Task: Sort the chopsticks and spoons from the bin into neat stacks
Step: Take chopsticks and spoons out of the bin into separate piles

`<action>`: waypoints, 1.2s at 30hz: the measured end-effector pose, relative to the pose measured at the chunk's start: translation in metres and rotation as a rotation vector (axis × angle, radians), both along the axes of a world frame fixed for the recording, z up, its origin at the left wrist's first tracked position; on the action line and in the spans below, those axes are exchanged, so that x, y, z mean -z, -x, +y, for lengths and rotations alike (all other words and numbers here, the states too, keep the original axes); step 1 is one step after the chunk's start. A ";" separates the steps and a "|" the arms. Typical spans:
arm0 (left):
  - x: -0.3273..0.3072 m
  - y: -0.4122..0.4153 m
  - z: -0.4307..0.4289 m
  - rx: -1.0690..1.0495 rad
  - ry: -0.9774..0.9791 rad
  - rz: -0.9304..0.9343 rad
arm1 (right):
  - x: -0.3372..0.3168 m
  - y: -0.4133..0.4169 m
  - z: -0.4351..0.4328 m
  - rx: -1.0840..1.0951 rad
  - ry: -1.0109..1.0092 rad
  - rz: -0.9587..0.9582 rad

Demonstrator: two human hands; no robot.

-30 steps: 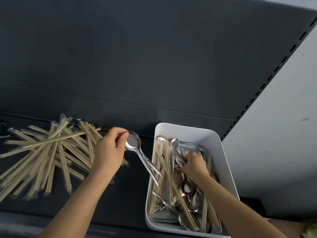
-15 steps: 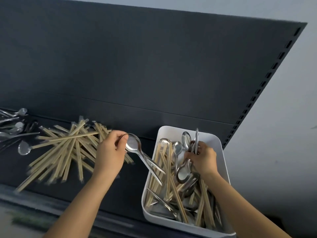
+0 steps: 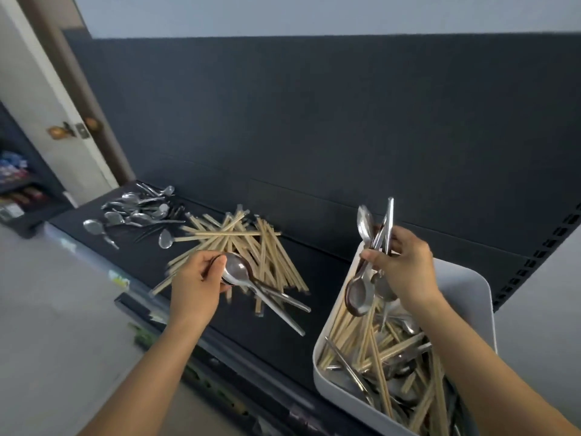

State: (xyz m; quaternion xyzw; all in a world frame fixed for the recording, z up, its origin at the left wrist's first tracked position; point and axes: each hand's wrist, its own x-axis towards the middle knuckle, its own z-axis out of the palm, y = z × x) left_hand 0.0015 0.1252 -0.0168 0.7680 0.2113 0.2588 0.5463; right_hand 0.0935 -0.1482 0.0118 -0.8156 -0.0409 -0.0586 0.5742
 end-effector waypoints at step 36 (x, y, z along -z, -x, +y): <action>0.065 -0.005 0.490 -0.350 0.105 0.125 | 0.066 -0.107 0.545 -0.391 0.359 0.165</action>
